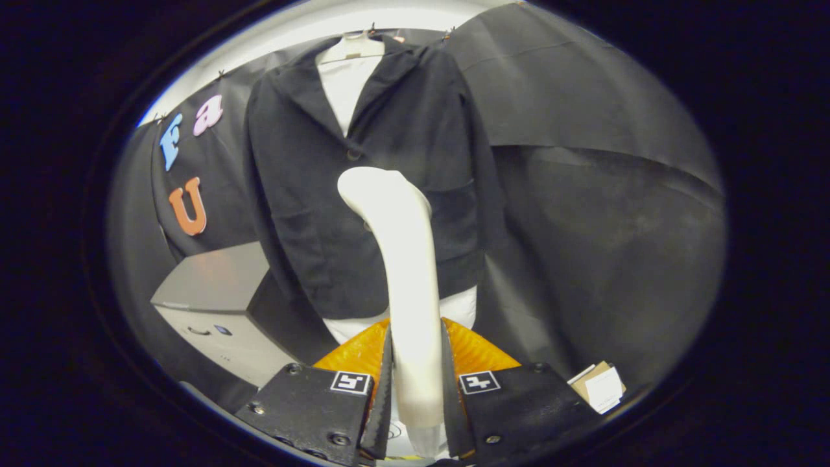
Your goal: Iron the clothes twice with a garment steamer, once on the left side and once on the right side.
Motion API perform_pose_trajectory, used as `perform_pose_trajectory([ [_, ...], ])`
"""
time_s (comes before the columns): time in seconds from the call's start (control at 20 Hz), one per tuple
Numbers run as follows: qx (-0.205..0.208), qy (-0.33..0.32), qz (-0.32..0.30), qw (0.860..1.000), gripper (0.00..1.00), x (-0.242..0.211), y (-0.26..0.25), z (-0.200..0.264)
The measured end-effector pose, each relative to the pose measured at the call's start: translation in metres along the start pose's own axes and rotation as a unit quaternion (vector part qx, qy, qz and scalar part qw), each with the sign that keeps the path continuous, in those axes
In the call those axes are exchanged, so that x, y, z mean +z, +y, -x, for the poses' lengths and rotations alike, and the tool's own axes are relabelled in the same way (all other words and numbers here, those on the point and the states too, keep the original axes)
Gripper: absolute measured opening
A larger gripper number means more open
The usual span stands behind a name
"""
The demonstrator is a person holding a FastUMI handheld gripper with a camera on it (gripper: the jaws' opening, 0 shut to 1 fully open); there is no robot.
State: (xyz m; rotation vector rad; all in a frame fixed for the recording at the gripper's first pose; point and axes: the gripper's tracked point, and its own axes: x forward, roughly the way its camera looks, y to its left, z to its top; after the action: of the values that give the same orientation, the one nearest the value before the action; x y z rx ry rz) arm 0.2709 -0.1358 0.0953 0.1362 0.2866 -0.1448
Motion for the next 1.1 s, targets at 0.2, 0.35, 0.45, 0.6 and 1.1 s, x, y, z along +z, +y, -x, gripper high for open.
perform_pose_trajectory([
  [0.2, -0.003, -0.034, -0.017, 0.999, 0.37, 0.050, -0.014, 0.006],
  [0.35, -0.005, -0.067, -0.031, 0.997, 0.37, 0.094, -0.020, 0.009],
  [0.45, -0.003, -0.087, -0.037, 0.996, 0.37, 0.123, -0.022, 0.014],
  [0.6, -0.002, -0.115, -0.051, 0.992, 0.37, 0.165, -0.022, 0.016],
  [1.1, -0.020, -0.132, -0.040, 0.990, 0.37, 0.229, -0.002, -0.015],
])
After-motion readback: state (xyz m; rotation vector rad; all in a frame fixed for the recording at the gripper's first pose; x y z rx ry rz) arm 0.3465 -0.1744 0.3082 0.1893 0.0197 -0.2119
